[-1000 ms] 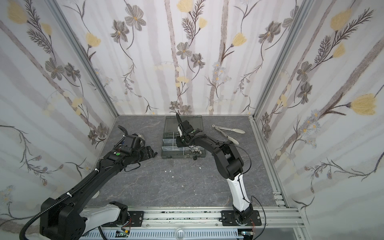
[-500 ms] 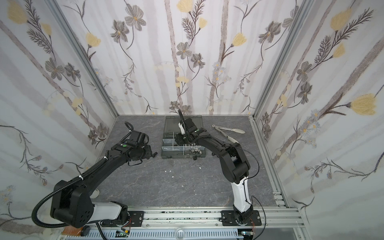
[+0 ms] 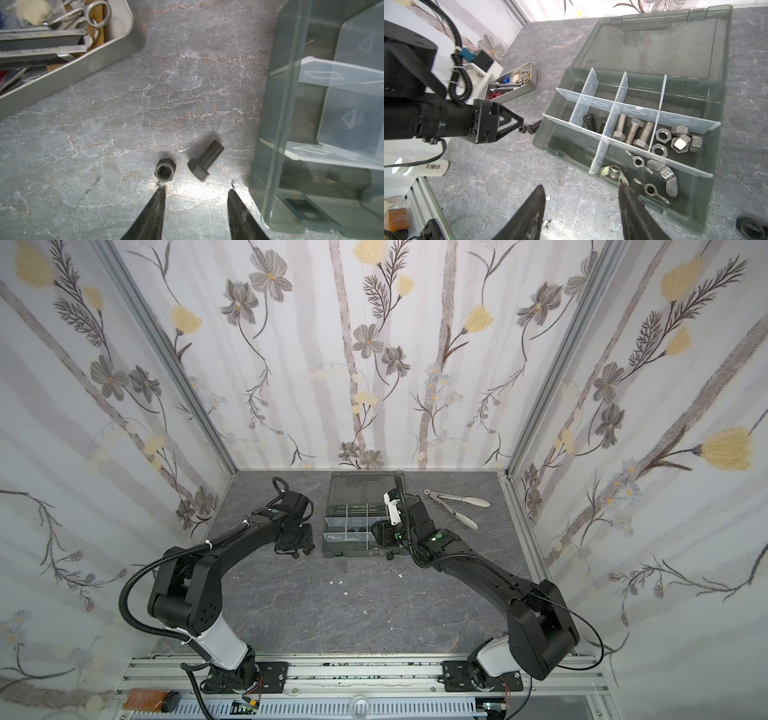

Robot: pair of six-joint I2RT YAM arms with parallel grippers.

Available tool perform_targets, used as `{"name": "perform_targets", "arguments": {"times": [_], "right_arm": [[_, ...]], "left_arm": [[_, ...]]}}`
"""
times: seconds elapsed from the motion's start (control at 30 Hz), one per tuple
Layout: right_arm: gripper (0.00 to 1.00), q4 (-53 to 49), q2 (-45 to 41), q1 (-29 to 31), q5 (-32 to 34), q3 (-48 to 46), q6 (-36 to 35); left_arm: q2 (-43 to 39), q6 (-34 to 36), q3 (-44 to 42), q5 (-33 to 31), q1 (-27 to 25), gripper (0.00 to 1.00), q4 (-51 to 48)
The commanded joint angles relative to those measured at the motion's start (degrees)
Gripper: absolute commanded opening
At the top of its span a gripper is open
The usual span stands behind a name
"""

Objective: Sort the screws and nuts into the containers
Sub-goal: 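Close the left gripper on a black bolt while the right arm withdraws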

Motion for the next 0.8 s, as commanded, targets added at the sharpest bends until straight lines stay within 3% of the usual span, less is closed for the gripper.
{"name": "perform_targets", "arguments": {"times": [0.0, 0.2, 0.4, 0.77], "right_arm": [[0.59, 4.4, -3.5, -0.6, 2.3, -3.1, 0.5], [0.60, 5.7, -5.8, -2.8, 2.3, -6.1, -0.5], [0.60, 6.4, -5.6, -3.9, 1.1, -7.0, -0.6], [0.61, 7.5, -5.2, -4.7, 0.2, -7.9, -0.4]], "left_arm": [[2.5, 1.0, 2.1, -1.7, 0.1, 0.50, -1.5], [6.3, 1.3, 3.8, -3.1, 0.0, 0.57, -2.0], [8.6, 1.5, 3.1, -2.8, -0.2, 0.58, -0.4], [12.7, 1.4, 5.6, -3.4, -0.5, 0.48, -0.7]]}}
